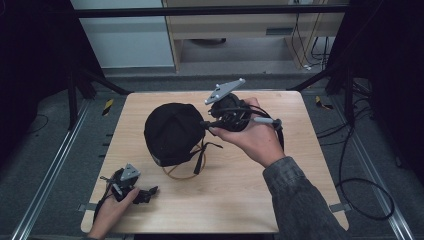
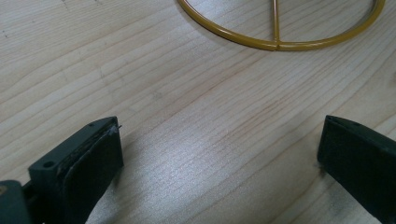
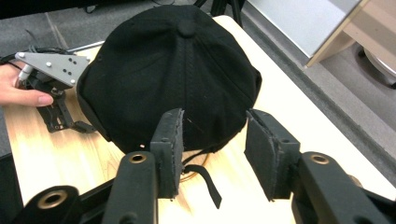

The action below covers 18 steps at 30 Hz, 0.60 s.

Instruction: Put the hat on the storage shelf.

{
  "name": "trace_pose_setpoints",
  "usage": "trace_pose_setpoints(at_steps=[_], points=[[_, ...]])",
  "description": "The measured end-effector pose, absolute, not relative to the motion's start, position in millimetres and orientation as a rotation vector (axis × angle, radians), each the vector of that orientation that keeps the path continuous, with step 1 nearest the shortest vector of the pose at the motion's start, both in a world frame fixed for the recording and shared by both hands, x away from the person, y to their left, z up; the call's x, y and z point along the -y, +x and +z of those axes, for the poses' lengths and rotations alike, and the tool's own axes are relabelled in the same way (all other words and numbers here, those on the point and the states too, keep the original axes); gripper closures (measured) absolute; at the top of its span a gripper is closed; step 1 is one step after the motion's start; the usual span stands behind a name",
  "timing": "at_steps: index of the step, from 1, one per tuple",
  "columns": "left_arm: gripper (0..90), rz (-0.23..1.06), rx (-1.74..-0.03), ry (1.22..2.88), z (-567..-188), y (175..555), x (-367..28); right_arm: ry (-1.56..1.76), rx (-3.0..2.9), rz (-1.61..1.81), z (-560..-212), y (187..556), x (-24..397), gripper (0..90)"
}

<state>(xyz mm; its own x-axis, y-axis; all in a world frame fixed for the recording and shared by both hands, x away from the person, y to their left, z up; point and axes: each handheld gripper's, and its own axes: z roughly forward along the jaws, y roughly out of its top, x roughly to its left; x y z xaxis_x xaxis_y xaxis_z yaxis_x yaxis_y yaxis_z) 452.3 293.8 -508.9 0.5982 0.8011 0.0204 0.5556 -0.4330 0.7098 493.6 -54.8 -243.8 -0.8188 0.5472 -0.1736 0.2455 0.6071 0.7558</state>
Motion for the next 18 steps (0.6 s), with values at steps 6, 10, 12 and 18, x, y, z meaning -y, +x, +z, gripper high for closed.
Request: trace_pose_setpoints(at_steps=[6, 10, 12, 18], points=[[0.0, 0.472, -1.071, 2.149, -509, 452, -294, 0.665, -2.425, 1.068, -244, 490, 64, 48.7], [0.0, 0.471, -1.07, 2.15, -509, 452, -294, 0.681, -2.405, 1.067, -243, 488, 69, 41.1], [0.0, 0.471, -1.068, 2.152, -509, 452, -294, 0.689, -2.39, 1.069, -243, 487, 72, 36.7], [0.0, 0.47, -1.067, 2.153, -509, 452, -294, 0.743, -2.354, 1.064, -245, 488, 80, 23.6]])
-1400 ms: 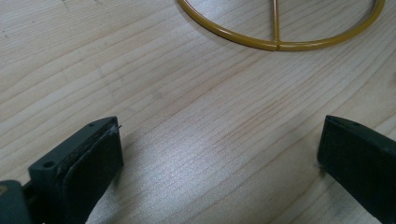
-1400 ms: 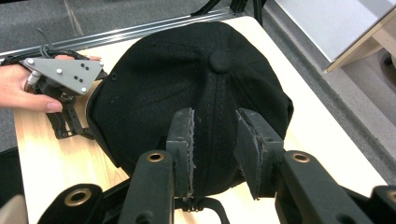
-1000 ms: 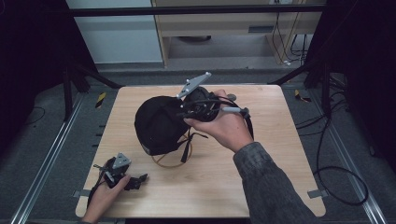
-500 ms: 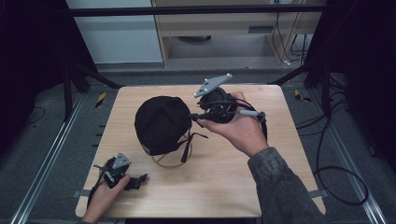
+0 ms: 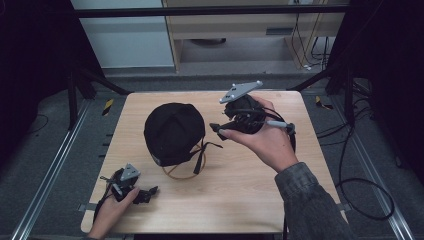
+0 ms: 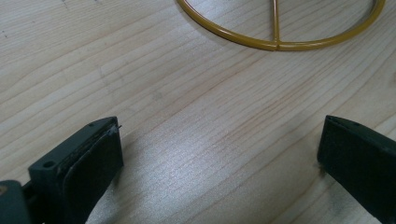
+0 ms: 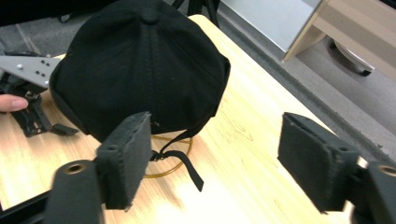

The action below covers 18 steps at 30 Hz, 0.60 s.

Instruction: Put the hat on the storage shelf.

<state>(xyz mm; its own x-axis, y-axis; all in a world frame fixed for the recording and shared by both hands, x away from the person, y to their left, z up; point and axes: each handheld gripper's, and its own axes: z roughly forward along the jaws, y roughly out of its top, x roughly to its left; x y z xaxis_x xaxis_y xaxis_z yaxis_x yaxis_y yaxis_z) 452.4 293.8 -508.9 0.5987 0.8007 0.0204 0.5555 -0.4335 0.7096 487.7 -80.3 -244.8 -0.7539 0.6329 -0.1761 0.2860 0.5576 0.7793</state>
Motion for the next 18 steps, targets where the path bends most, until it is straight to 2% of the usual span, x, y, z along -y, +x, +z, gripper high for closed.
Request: trace_pose_setpoints(at_steps=[6, 18], points=[[0.0, 0.471, -1.067, 2.15, -509, 452, -294, 0.806, -2.324, 1.029, -249, 488, 90, 12.9], [0.0, 0.472, -1.067, 2.15, -509, 452, -294, 0.872, -2.275, 1.02, -266, 482, 124, 7.0]])
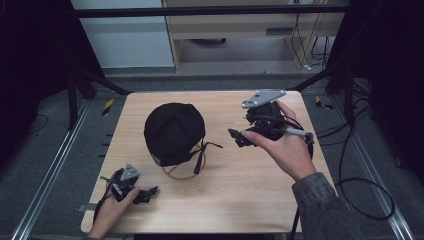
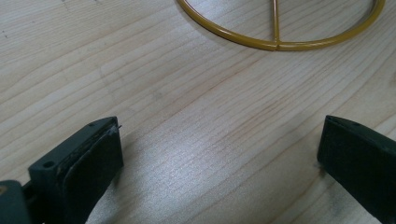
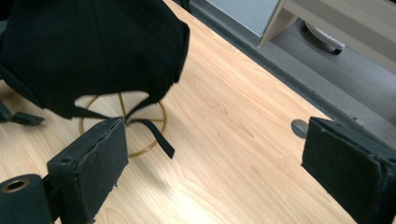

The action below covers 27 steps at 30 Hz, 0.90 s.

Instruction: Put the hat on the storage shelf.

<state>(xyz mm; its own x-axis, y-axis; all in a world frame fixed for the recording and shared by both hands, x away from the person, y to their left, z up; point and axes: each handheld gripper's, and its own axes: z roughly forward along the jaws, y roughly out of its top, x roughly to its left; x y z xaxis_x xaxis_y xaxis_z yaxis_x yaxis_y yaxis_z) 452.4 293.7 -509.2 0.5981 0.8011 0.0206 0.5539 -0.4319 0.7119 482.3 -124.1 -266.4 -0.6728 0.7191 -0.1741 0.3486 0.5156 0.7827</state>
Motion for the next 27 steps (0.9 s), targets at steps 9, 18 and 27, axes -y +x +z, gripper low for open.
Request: trace_pose_setpoints(at_steps=[9, 18, 27], points=[[0.0, 0.472, -1.064, 2.155, -509, 452, -294, 0.93, -2.261, 0.991, -300, 471, 156, 9.3], [0.0, 0.472, -1.064, 2.155, -509, 452, -294, 0.973, -2.259, 0.964, -336, 462, 171, 13.2], [0.0, 0.472, -1.064, 2.154, -509, 452, -294, 1.039, -2.259, 0.945, -374, 459, 185, 14.3]])
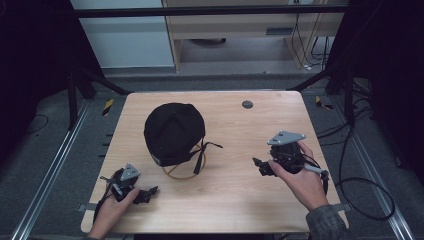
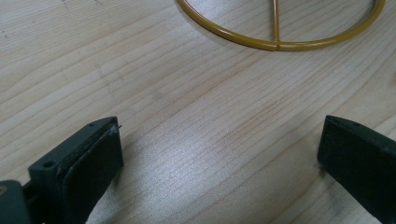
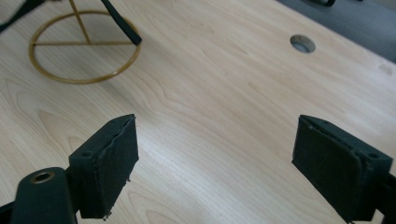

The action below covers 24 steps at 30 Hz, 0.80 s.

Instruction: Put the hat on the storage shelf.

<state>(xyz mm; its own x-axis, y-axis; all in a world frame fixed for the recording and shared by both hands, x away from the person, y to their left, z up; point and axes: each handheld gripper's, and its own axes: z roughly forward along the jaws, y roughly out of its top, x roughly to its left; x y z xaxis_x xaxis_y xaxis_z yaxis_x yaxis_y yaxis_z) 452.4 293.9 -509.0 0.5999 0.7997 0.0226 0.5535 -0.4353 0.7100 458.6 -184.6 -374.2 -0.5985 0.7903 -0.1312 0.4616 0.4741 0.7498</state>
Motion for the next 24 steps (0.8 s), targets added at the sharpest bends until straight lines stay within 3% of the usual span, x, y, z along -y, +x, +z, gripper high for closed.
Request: trace_pose_setpoints(at_steps=[13, 24], points=[[0.0, 0.473, -1.064, 2.155, -509, 452, -294, 1.14, -2.287, 0.905, -425, 458, 194, 14.1], [0.0, 0.472, -1.064, 2.154, -509, 452, -294, 1.189, -2.266, 0.89, -447, 459, 204, 13.9]])
